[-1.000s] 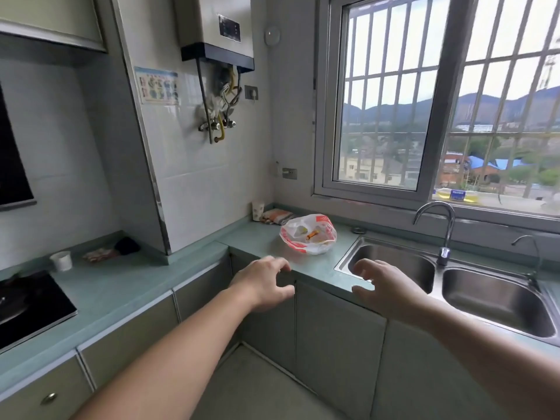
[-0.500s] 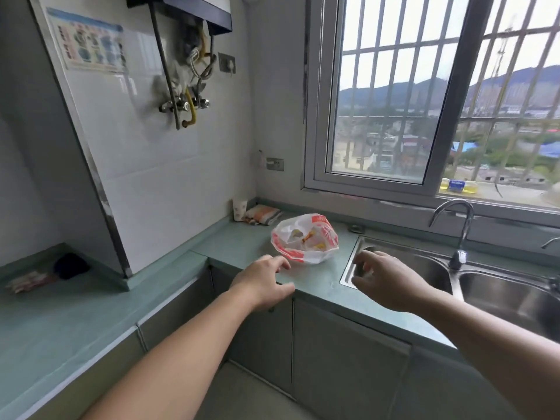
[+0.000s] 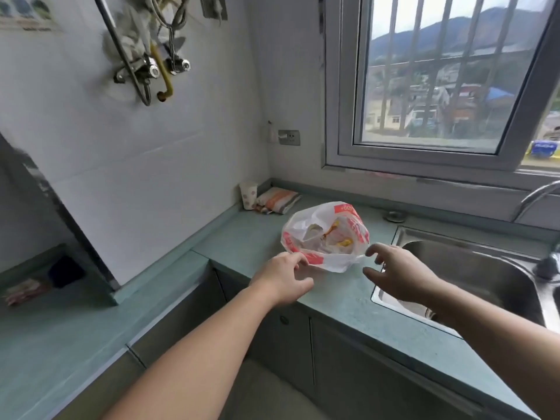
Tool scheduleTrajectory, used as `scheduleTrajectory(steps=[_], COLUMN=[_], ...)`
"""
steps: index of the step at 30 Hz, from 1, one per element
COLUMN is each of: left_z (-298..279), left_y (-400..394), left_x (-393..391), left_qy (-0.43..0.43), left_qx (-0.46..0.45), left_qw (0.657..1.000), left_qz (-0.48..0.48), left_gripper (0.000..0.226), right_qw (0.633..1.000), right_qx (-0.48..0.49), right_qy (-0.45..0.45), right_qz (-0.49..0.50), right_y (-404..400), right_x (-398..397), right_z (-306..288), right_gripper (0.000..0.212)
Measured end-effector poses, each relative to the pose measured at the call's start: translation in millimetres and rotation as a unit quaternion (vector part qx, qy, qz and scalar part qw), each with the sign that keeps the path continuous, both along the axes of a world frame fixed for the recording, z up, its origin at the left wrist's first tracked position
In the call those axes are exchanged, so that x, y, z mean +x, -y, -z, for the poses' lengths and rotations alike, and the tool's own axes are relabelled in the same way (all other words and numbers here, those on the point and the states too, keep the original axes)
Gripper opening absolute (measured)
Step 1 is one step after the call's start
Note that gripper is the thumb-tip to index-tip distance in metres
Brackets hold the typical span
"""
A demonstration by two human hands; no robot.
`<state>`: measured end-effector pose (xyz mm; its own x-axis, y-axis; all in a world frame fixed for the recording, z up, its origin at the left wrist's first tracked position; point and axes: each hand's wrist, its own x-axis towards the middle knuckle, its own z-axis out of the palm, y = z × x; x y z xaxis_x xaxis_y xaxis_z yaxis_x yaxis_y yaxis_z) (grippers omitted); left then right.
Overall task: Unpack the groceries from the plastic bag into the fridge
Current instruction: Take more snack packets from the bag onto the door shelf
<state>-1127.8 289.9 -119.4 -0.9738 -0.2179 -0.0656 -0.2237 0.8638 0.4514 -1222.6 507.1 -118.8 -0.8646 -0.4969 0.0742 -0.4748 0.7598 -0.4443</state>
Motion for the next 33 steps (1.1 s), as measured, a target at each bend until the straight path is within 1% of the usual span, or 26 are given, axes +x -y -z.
scheduleTrajectory(steps=[4, 8, 13, 19, 21, 24, 28, 30, 33], left_z=[10.0, 25.3, 43.5, 75.8, 88.7, 109.3, 137.2, 146.5, 158.1], left_y=[10.3, 23.8, 51.6, 75.0, 75.1, 72.4, 69.0, 66.1, 64.7], left_x=[-45.0, -95.7, -170.9, -246.5, -262.2, -277.5, -281.5, -280.8, -287.7], left_qy=[0.013, 0.014, 0.024, 0.046, 0.065, 0.101, 0.138, 0.141, 0.121], left_qx=[-0.001, 0.024, 0.057, 0.062, 0.064, 0.078, 0.1, 0.092, 0.084], left_qw=[1.0, 0.999, 0.997, 0.993, 0.991, 0.986, 0.982, 0.982, 0.986], left_qz=[0.007, 0.024, 0.048, 0.09, 0.103, 0.111, 0.087, 0.084, 0.081], left_gripper=[0.037, 0.034, 0.047, 0.057, 0.058, 0.054, 0.047, 0.047, 0.043], right_qw=[1.0, 1.0, 0.998, 0.994, 0.993, 0.993, 0.989, 0.988, 0.985], right_qx=[0.004, 0.011, 0.035, 0.041, 0.043, 0.036, -0.003, -0.008, -0.006], right_qy=[0.023, 0.016, 0.036, 0.061, 0.071, 0.091, 0.133, 0.145, 0.165], right_qz=[0.001, 0.01, 0.046, 0.081, 0.081, 0.073, 0.059, 0.047, 0.049], right_y=[15.6, 30.8, 54.3, 89.1, 97.6, 110.5, 125.4, 128.9, 129.9], right_x=[-45.2, -90.2, -137.3, -179.5, -190.3, -207.3, -227.0, -233.9, -242.8], right_z=[11.0, 20.1, 29.8, 47.2, 57.6, 74.9, 106.6, 124.0, 145.8], right_gripper=[0.034, 0.035, 0.036, 0.034, 0.033, 0.03, 0.027, 0.029, 0.029])
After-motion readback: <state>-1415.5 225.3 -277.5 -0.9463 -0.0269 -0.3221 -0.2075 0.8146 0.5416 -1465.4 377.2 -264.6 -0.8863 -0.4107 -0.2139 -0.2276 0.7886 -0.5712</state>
